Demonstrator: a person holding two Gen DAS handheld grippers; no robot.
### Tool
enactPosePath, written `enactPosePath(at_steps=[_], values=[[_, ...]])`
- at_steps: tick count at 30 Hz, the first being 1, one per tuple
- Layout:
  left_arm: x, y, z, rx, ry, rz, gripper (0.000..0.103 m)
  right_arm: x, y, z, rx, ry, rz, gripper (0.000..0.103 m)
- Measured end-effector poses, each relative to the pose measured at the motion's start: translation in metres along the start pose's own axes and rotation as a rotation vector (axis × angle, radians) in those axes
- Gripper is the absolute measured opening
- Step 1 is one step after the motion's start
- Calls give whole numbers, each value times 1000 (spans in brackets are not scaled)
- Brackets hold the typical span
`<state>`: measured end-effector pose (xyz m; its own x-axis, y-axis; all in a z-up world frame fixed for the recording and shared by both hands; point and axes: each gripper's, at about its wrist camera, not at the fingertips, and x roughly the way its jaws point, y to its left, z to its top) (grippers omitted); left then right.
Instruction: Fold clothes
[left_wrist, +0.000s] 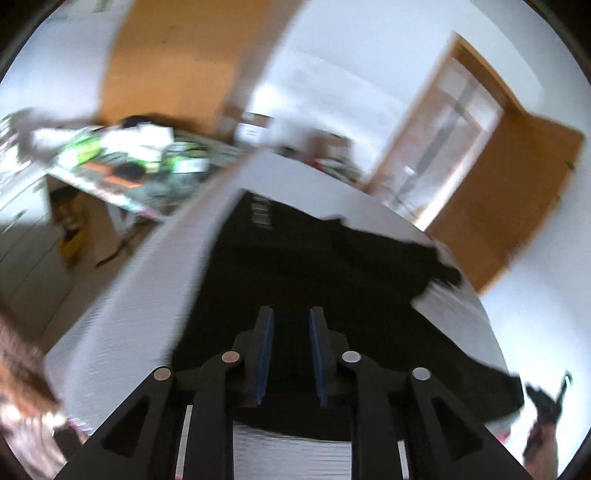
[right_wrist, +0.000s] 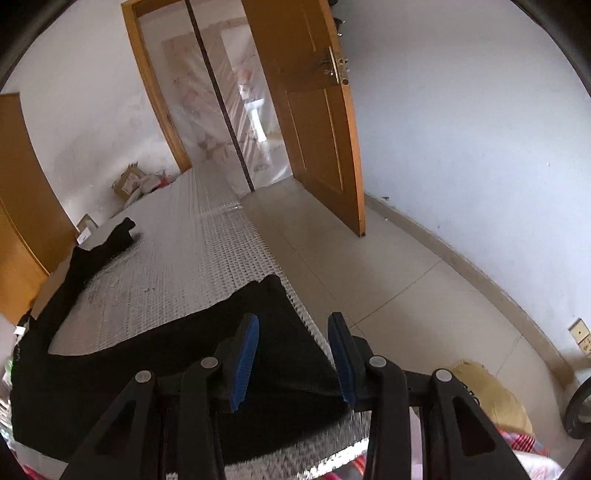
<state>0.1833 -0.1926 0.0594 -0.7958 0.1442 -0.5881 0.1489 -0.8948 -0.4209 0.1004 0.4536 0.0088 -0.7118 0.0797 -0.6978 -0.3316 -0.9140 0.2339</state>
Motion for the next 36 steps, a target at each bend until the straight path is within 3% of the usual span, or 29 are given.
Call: enactPosePath(at_steps=[6,10,14,16,18,22,28,36], values=[[53,-66,-7,156,151,-137,26,20,-4,10,-31,41,7,40],[86,-110,-19,265,261,-237,26,29,-1,17,-65,72,80,40],[111,-138,-34,312,346,-277,27,39,14,15,-140,106,105,40],[122,-146,-40,323,379,-283,27,42,20,12,-171,126,94,32],[127,-149,-42,320,396,-281,27,42,22,10,-177,125,97,17],[131,-152,-45,313,421,-262,27,34,16,10,-143,92,116,5],[137,-145,-47,295,447,-230,27,13,-4,18,-32,-7,113,4],[145,-139,-51,276,466,-222,27,2,-52,17,154,-68,3,4]])
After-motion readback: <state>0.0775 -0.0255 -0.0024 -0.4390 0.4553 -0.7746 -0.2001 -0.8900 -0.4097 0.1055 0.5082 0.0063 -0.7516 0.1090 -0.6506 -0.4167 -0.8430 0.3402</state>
